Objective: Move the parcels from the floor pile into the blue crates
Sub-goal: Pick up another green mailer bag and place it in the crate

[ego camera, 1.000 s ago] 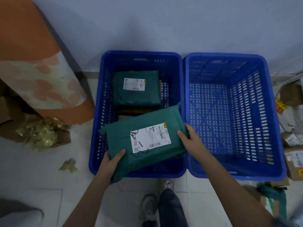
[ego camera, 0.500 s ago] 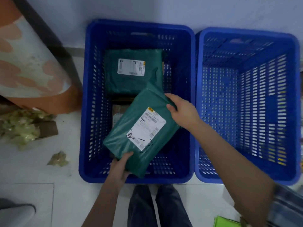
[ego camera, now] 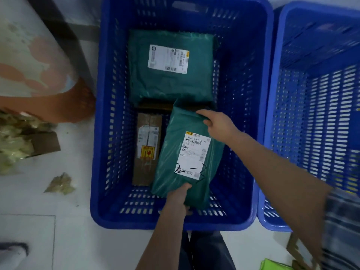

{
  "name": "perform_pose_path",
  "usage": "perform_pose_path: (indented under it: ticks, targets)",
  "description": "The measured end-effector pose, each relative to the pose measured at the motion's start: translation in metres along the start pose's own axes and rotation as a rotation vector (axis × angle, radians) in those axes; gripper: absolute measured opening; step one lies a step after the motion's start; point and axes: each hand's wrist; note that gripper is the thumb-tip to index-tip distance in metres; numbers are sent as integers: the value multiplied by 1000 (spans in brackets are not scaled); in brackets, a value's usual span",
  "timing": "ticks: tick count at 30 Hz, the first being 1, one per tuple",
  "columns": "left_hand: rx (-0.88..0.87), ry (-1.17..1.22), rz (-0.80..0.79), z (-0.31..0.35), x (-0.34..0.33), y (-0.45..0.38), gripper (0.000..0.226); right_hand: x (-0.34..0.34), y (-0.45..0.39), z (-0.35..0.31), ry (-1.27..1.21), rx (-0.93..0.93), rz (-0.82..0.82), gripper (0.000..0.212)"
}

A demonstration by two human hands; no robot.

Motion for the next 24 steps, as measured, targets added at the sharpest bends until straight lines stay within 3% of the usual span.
perform_pose_path:
  ticks: [5, 7, 10, 12, 16, 19, 21, 24]
  targets:
    - [0, -212, -59, 12, 18, -1, 29, -43, -15, 10, -3, 80, 40, 49]
    - [-257, -365, 32, 24, 30, 0, 29, -63, -14, 16, 27, 73, 71, 52]
    - [-881, -606, 310, 49, 40, -6, 22, -86, -8, 19, -97, -19, 81, 53]
    - [-1070, -801, 358, 64, 40, -14, 45, -95, 4, 20, -292, -154, 93, 60]
    - [-1211, -1120, 370, 76, 30, -33, 78, -104, 39, 29, -528, -560, 348, 70]
    - [-1231, -1221, 375, 77, 20, -43, 91, -114, 65, 45, -664, -805, 113, 80]
    - [-1192, -1181, 335, 79, 17, -48, 97, -126, 77, 52, -722, -816, -45, 82]
    - [-1150, -1098, 342, 82, 21, -56, 99, -145, 80, 42, -710, -729, -117, 70]
Point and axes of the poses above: each hand's wrist, its own y-axis away from the middle knuckle, its own x-axis out of the back of the hand, z = x × y, and after that the axes turned 14 degrees about z, right-handed
